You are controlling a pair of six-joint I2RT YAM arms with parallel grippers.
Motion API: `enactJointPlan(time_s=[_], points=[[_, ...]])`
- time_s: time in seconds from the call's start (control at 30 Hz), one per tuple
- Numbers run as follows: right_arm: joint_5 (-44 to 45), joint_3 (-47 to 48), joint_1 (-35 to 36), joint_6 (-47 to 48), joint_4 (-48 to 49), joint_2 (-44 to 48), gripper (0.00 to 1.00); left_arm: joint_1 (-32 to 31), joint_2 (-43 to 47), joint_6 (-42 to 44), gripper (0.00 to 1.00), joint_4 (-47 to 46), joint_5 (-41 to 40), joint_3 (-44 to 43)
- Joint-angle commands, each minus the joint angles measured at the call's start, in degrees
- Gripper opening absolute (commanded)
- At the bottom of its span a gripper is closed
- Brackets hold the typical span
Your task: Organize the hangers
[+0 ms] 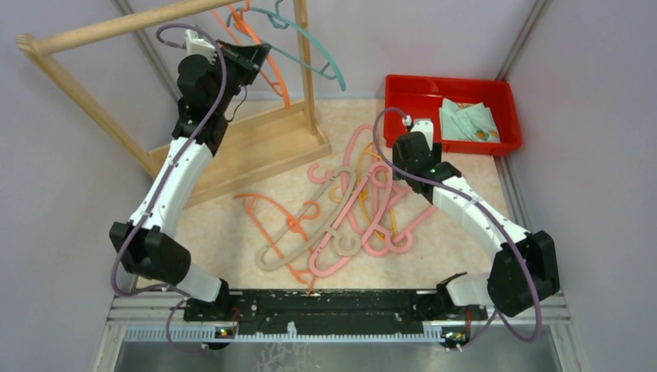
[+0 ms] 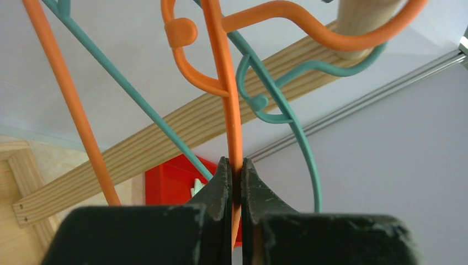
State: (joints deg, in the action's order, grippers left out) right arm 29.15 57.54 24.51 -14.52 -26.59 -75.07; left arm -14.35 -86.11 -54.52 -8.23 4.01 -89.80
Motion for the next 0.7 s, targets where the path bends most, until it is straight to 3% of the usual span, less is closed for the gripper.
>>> enactJointPlan(time_s=[0.0, 0.43, 0.67], points=[[0.9, 2.2, -0.6, 0.5, 0.5, 1.3, 0.74, 0.3, -3.4, -2.7, 0.0, 3.3, 0.7, -4.5], [0.8, 2.1, -1.0, 0.3, 0.9, 0.6, 0.74, -0.8, -14.2, -2.4, 0.01, 9.3, 12.9, -15.6], [0.7, 1.7, -1.0, 0.2, 1.3, 0.6, 0.77, -0.8, -11.2, 1.2, 0.28, 8.4, 13.4, -12.4]])
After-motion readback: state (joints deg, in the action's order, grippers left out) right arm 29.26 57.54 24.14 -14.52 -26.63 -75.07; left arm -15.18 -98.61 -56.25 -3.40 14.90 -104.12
